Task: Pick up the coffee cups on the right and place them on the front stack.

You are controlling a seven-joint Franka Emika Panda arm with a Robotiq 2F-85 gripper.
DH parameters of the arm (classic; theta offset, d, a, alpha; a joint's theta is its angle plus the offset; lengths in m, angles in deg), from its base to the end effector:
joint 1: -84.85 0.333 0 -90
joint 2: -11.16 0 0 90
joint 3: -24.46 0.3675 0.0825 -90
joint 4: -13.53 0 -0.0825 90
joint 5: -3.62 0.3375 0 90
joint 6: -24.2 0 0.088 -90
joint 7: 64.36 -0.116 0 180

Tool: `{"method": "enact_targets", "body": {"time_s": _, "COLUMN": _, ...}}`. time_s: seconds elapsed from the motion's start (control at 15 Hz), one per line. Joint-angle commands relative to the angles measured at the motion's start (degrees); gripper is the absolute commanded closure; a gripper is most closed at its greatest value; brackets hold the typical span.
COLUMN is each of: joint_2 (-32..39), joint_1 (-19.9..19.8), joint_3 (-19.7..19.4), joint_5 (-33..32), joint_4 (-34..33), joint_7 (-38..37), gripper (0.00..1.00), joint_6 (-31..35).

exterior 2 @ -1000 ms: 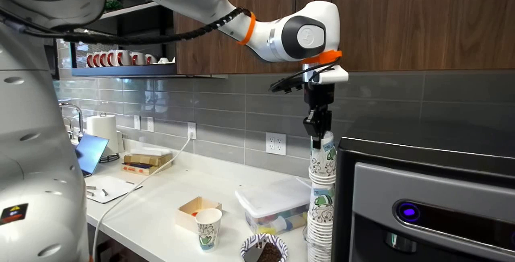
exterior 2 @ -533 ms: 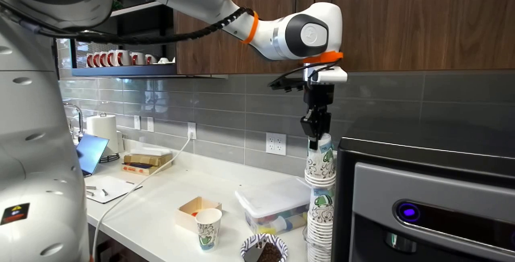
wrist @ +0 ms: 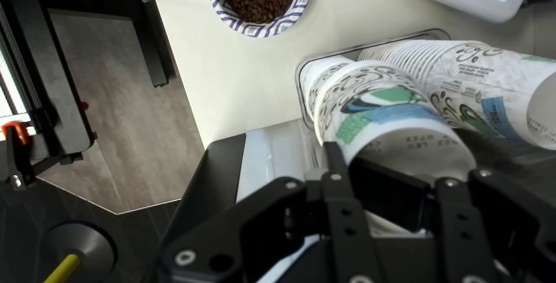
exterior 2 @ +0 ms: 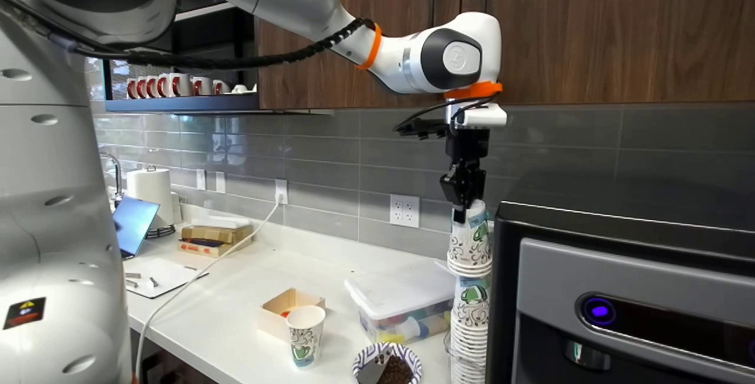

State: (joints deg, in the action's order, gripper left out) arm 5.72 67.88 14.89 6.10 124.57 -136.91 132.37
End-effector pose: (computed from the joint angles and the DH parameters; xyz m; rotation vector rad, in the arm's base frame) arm 0.4366 -0.2180 0.5829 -1.9789 2.3496 -0.0271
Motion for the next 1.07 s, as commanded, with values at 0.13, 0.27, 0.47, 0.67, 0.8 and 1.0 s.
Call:
{"method": "enact_targets", "body": {"time_s": 0.13, "joint_2": 1.8, "joint_1": 1.1, "joint_3": -1.0, "joint_5": -0.8, "joint_4": -1.6, "joint_7": -2.5, "gripper": 0.99, "joint_6": -0.6}}
{"method": "enact_targets", "body": {"time_s": 0.27, "joint_2": 2.4, "joint_1": 1.1, "joint_3": -1.1, "joint_5": -0.8, "joint_4": -1.5, "joint_7": -2.7, "gripper": 0.99, "joint_6": -0.3}}
{"method": "enact_targets", "body": {"time_s": 0.47, "joint_2": 2.8, "joint_1": 1.1, "joint_3": -1.4, "joint_5": -1.0, "joint_4": -1.4, "joint_7": -2.8, "gripper": 0.99, "joint_6": 0.1}}
{"method": "enact_targets", "body": {"time_s": 0.67, "joint_2": 2.7, "joint_1": 1.1, "joint_3": -1.6, "joint_5": -1.9, "joint_4": -1.5, "joint_7": -3.3, "gripper": 0.63, "joint_6": 0.4}}
{"method": "enact_targets", "body": {"time_s": 0.8, "joint_2": 2.4, "joint_1": 1.2, "joint_3": -1.6, "joint_5": -2.5, "joint_4": -1.6, "joint_7": -3.5, "gripper": 0.49, "joint_6": 0.5}}
{"method": "enact_targets", "body": {"time_s": 1.0, "joint_2": 2.1, "joint_1": 1.3, "joint_3": -1.6, "joint_5": -2.8, "joint_4": -1.8, "joint_7": -3.9, "gripper": 0.25, "joint_6": 0.3}}
